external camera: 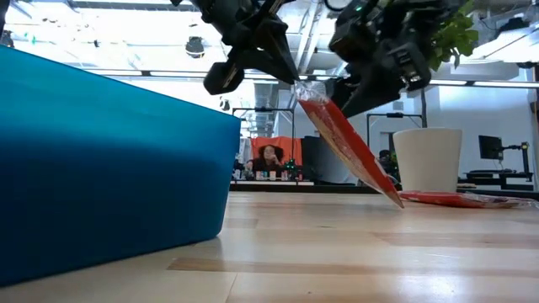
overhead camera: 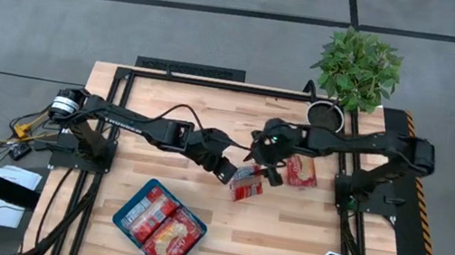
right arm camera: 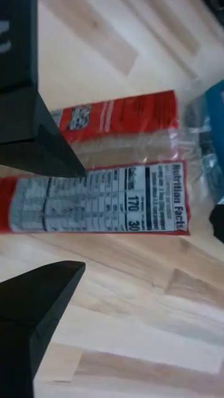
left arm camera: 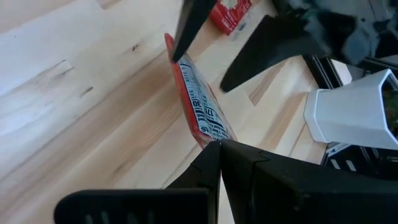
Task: Sort popcorn bags into baskets
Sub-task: Put the red popcorn bag into the blue bin
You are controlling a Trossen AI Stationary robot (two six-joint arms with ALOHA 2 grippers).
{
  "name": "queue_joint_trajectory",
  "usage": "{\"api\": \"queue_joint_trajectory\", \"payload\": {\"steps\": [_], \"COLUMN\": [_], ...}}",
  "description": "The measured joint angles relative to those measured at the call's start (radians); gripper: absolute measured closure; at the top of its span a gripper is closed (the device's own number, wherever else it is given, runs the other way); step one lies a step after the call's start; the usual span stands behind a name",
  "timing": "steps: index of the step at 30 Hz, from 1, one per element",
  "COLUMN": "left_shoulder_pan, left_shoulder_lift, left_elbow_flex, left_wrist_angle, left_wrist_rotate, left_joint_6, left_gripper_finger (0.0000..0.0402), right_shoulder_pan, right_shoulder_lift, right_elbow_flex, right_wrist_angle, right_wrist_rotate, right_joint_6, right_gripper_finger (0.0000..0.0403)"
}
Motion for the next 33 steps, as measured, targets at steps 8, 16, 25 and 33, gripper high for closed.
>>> {"api": "queue_joint_trajectory", "payload": {"steps": [8, 16, 25, 33], "left_shoulder_pan": [0.012, 0.022, 0.001, 0.003], "left_shoulder_lift": [0.000, 0.000, 0.025, 0.121], "left_elbow_flex": [0.000, 0.000, 0.002, 0.002], "left_wrist_angle": [-0.004, -0.013, -0.005, 0.095], "left_wrist_rotate": [0.020, -0.002, -0.096, -0.028], "left_joint_6": [0.041, 0.063, 0.093, 0.127], "left_gripper_finger": [0.0401, 0.0401, 0.0399, 0.0314], "right_shoulder_pan": [-0.018, -0.015, -0.050, -0.049], "right_shoulder_lift": [0.147, 0.205, 0.105, -0.138], "right_elbow_flex": [0.117, 0.168, 0.168, 0.137], "right_wrist_angle": [-0.112, -0.244, -0.507, -0.741], "right_wrist_rotate": [-0.019, -0.145, -0.163, -0.200], "right_joint_6": [-0.097, -0.140, -0.043, 0.157], "right_gripper_finger": [0.0147, 0.0184, 0.0228, 0.0246]}}
